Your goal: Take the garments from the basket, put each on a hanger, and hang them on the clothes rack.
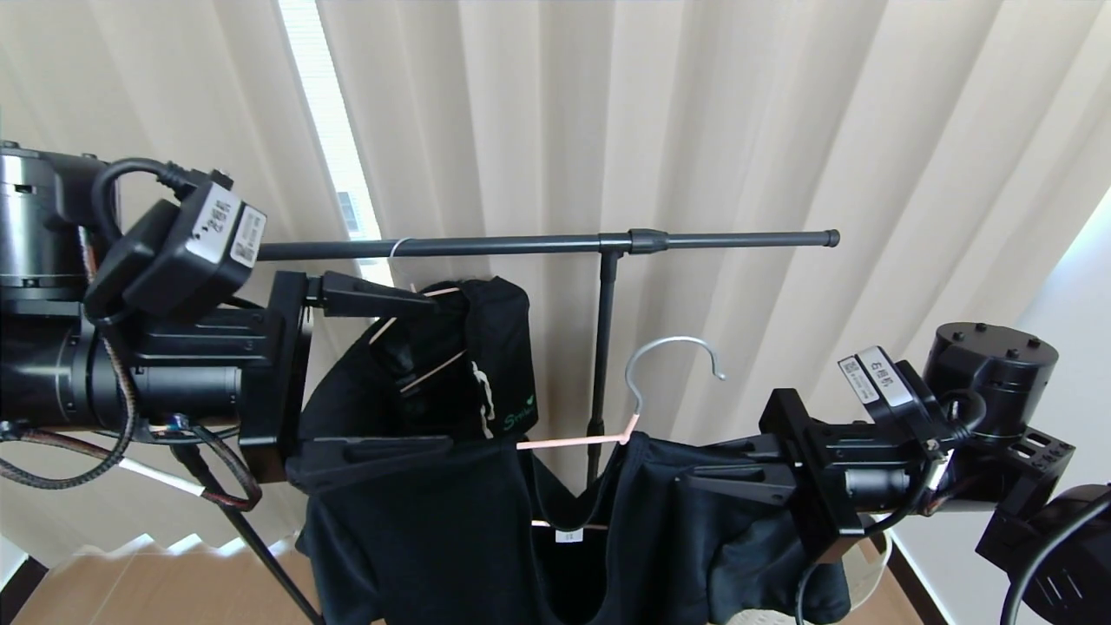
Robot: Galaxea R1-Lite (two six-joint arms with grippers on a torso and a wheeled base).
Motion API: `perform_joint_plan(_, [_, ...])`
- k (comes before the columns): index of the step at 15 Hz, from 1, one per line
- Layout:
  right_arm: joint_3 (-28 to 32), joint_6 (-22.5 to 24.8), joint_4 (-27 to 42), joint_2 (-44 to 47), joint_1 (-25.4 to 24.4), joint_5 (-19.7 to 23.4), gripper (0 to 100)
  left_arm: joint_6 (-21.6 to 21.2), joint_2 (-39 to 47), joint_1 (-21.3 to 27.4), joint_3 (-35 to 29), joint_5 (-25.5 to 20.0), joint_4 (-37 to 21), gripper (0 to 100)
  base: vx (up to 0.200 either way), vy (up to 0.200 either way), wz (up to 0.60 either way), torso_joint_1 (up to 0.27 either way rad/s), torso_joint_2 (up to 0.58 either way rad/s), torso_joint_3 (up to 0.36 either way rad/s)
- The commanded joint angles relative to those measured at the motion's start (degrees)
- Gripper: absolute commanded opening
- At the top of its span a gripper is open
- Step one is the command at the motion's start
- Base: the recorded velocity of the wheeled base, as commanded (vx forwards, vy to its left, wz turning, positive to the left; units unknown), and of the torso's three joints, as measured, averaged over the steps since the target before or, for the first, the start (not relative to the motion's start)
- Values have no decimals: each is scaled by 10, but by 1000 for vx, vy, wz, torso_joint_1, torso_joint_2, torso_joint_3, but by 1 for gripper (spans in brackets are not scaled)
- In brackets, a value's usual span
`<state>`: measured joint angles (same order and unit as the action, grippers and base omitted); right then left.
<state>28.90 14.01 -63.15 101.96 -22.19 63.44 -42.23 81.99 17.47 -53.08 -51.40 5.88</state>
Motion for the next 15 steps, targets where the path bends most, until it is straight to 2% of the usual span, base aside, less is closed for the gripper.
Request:
perform_joint_plan(1, [1, 0, 0, 4, -1, 0, 0, -36, 32, 4, 11, 1, -3, 100, 0, 0, 0, 0, 0, 0])
perform_joint_plan(2, [1, 1, 0, 4, -1, 0, 0, -58, 36, 6, 17, 2, -6, 100, 0, 0, 0, 0, 0, 0])
perform_joint_plan(5, [2, 1, 0, 4, -1, 0, 0, -59, 38, 31, 27, 6, -39, 100, 0, 0, 0, 0, 0, 0])
perform_joint_plan(8, [1, 1, 0, 3, -3, 0, 0, -58, 41, 47, 28, 58, -56, 100, 0, 0, 0, 0, 0, 0])
perform_joint_plan(15, [-1, 1, 0, -3, -17, -2, 0, -54, 71, 77, 39, 100, -56, 100, 0, 0, 0, 0, 0, 0])
